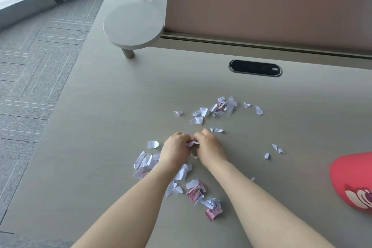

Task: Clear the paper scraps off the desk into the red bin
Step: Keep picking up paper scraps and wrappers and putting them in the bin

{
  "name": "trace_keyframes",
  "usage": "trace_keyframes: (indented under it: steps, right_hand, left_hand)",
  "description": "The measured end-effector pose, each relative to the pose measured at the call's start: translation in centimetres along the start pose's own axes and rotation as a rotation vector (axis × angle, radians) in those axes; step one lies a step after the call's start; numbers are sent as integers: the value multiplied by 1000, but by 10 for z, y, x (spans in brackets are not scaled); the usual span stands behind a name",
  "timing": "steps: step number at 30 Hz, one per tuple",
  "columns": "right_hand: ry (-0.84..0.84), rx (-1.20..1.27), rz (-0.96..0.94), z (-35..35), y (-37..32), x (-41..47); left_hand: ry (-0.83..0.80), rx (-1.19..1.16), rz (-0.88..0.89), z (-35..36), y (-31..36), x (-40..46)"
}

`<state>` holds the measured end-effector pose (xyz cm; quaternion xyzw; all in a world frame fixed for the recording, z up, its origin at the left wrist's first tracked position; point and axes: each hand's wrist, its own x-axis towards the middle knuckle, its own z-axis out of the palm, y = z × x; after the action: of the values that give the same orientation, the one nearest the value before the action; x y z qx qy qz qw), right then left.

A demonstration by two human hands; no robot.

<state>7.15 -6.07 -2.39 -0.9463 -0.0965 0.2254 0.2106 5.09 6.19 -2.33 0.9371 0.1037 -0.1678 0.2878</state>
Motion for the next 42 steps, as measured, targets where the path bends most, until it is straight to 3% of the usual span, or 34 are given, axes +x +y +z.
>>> trace_keyframes:
  steps: [11,20,32,42]
  right_hand:
    - [241,246,72,-36,45,-44]
    - [496,315,56,-109,91,-87]
    - [846,273,153,-222,193,-182]
    - [841,333,315,-238,267,-228]
  left_hand:
    - [72,-147,74,9,63,-20]
    - [119,-248,254,2,157,-39]
    - [98,-259,635,27,331,-73]
    - [-5,-231,724,86,400,-91]
